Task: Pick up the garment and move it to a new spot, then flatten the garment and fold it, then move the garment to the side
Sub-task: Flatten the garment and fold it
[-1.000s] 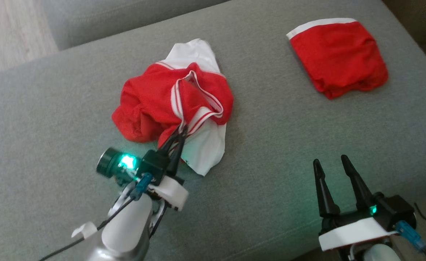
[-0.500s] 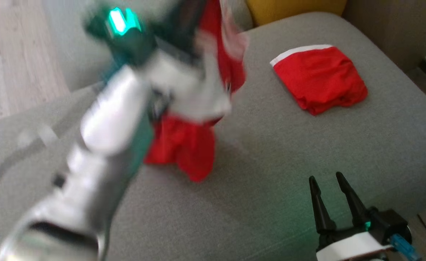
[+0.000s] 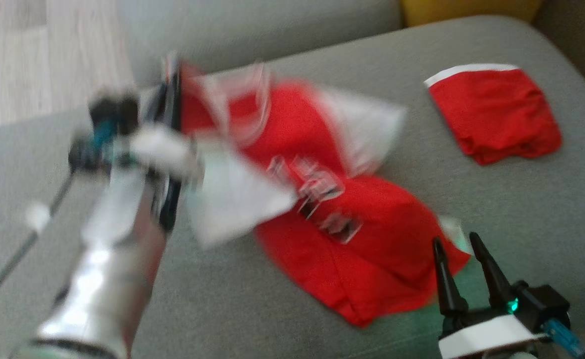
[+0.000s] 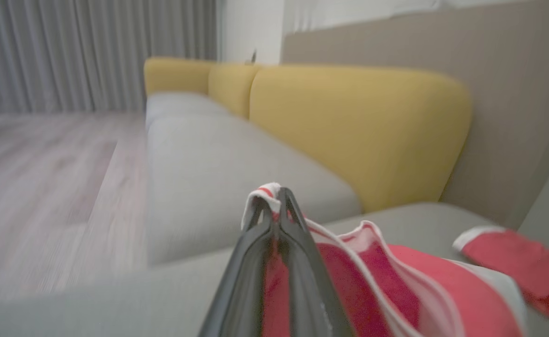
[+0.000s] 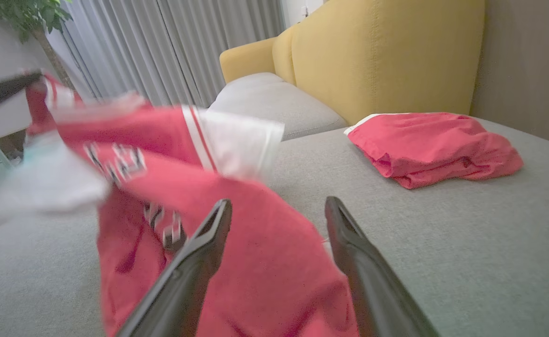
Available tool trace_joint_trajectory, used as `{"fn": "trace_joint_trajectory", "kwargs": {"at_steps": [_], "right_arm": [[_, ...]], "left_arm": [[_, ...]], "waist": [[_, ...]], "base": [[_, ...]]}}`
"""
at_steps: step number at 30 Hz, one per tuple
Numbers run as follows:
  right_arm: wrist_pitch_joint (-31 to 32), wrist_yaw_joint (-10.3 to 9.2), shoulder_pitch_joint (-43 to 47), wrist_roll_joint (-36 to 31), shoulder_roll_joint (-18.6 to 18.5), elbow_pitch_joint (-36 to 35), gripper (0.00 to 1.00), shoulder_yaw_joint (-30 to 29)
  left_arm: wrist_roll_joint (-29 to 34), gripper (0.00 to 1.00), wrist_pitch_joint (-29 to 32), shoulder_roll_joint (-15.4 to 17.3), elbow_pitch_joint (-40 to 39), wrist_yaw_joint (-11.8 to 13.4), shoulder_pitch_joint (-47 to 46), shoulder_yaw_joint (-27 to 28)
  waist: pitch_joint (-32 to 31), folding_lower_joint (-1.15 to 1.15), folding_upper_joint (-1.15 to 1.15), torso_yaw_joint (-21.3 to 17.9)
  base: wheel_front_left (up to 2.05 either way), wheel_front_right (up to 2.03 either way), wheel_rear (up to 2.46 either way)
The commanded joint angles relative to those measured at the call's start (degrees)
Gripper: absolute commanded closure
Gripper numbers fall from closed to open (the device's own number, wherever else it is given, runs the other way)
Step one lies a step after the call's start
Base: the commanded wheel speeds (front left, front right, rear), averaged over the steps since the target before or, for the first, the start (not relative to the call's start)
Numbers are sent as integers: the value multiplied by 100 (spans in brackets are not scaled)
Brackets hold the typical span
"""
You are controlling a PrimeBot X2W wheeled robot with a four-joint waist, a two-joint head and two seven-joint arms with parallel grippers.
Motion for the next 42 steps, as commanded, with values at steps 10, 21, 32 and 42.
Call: {"fn": "trace_joint_trajectory", "kwargs": {"at_steps": [10, 21, 32, 42], "right_arm": [[-22, -4, -390, -46, -19, -193, 0, -60], [-22, -4, -392, -14, -18, -184, 0, 26], [-22, -4, -425, -7, -18, -138, 0, -34], [-22, -4, -453, -57, -94, 357, 0, -369]], "left_arm": [[118, 0, -163, 556, -714, 367, 1191, 633], [326, 0, -165, 77, -855, 207, 2322, 348], [8, 0, -54, -75, -357, -53, 2292, -210], [-5, 100, -53, 27, -1060, -88, 2341, -999]], "waist": [[340, -1, 0, 558], [429, -1, 0, 677], [626, -1, 0, 450], [656, -1, 0, 640]], "base": [[0, 0, 0], [0, 0, 0], [0, 0, 0], [0, 0, 0]]}}
